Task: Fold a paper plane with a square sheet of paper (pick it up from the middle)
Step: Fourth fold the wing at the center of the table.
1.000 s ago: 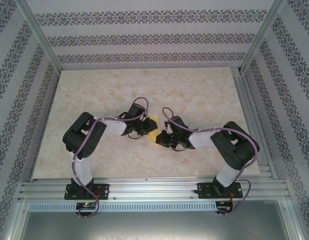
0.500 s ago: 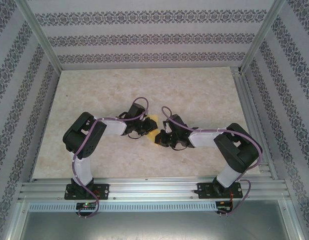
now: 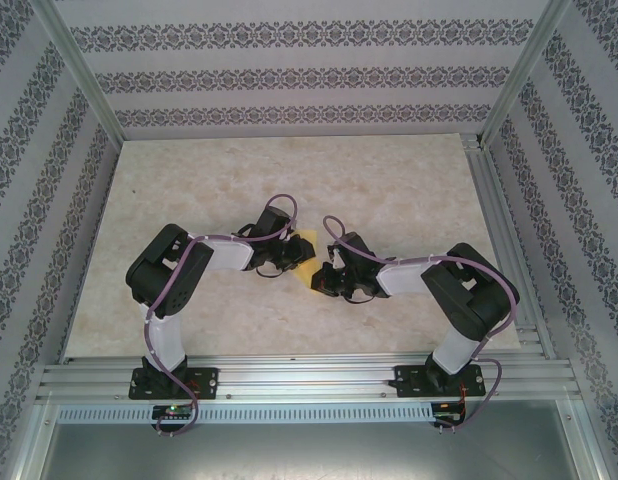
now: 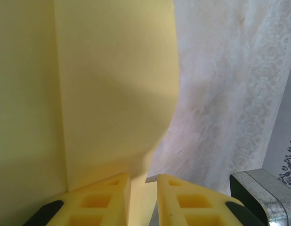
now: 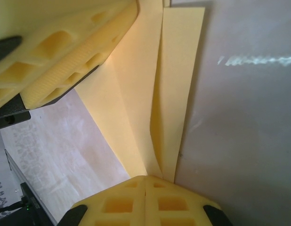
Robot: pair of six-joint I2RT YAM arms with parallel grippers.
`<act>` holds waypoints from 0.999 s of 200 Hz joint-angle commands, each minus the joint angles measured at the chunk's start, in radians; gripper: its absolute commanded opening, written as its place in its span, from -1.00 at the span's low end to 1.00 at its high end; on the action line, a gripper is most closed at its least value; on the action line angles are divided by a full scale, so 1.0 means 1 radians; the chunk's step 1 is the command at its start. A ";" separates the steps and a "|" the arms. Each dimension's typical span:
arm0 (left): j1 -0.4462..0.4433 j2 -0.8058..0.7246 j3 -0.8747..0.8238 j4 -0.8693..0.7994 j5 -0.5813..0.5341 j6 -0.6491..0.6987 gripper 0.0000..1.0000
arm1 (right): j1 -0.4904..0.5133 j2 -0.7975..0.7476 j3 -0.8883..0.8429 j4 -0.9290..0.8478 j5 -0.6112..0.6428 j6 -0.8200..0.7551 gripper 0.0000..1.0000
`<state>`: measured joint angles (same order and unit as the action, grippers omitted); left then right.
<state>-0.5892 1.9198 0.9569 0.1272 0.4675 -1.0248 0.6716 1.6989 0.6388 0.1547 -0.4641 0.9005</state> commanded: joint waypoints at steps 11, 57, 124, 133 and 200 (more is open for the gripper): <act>0.009 0.030 0.008 -0.014 0.007 0.028 -0.52 | -0.001 -0.019 -0.024 0.002 0.009 0.022 -0.93; 0.009 0.028 0.015 -0.017 0.008 0.028 -0.52 | -0.014 -0.041 0.058 0.006 0.009 0.019 -0.92; 0.009 0.029 0.019 -0.021 0.011 0.030 -0.52 | -0.038 0.074 0.079 0.014 0.004 0.011 -0.92; 0.009 0.030 0.021 -0.022 0.013 0.031 -0.52 | -0.037 0.090 0.065 0.044 -0.009 0.021 -0.91; 0.016 0.028 0.053 -0.067 0.010 0.072 -0.50 | -0.038 0.145 0.013 -0.016 0.047 0.009 -1.00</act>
<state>-0.5880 1.9251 0.9760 0.1059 0.4709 -1.0054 0.6327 1.7790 0.6987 0.2138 -0.4843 0.9192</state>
